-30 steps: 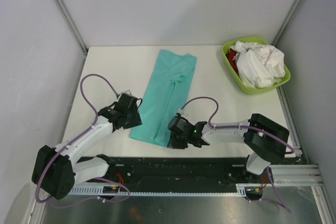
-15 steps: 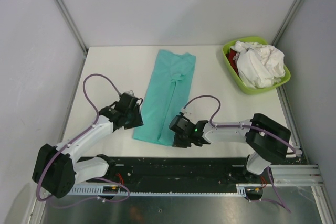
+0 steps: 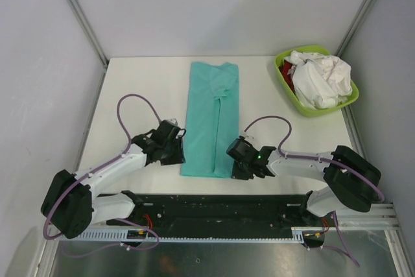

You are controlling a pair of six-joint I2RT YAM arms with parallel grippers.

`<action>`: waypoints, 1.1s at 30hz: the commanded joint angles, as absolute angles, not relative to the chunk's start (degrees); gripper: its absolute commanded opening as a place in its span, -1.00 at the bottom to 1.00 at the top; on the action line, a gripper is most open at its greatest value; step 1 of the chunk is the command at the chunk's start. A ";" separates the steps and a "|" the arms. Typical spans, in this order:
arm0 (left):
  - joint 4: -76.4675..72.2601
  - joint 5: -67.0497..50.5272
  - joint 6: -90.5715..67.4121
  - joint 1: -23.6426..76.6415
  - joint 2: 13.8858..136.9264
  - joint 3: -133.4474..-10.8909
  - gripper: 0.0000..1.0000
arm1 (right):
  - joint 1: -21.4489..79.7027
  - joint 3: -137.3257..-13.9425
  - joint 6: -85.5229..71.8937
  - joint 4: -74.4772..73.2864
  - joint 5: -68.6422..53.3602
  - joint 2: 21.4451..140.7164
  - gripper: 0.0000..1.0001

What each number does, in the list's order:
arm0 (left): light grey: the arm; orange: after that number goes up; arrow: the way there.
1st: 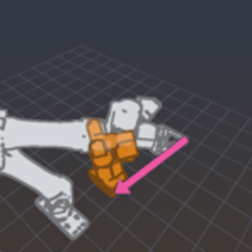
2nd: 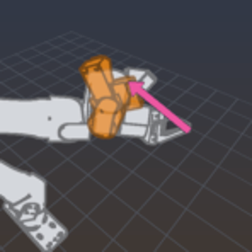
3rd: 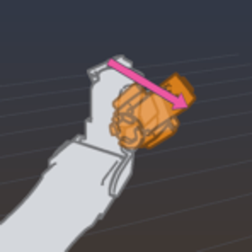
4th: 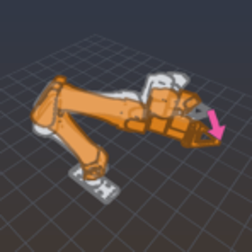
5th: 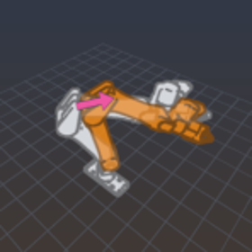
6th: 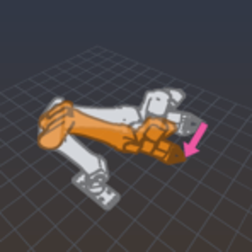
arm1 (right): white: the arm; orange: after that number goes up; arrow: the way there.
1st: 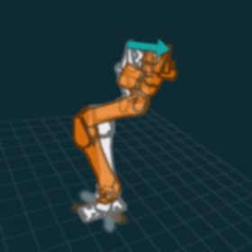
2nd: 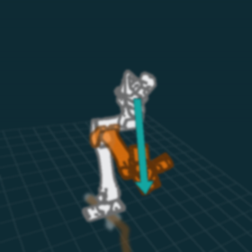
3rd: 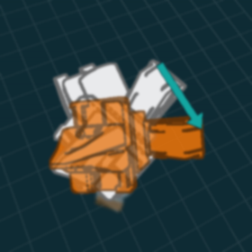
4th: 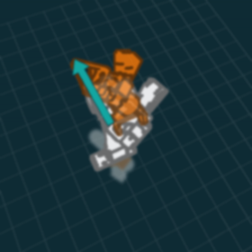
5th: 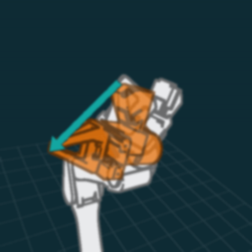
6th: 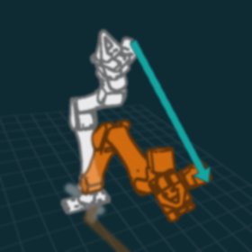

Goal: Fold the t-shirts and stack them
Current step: Rotate the tshirt 90 degrees, then grab the bottom of the folded rectangular tshirt with both arms

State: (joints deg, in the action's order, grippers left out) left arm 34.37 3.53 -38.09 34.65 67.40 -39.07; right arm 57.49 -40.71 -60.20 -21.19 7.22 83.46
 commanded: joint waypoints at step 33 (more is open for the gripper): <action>30.28 5.74 -40.12 36.54 73.14 -34.73 -0.24 | 51.93 -38.67 -55.07 -19.02 2.72 81.40 -0.18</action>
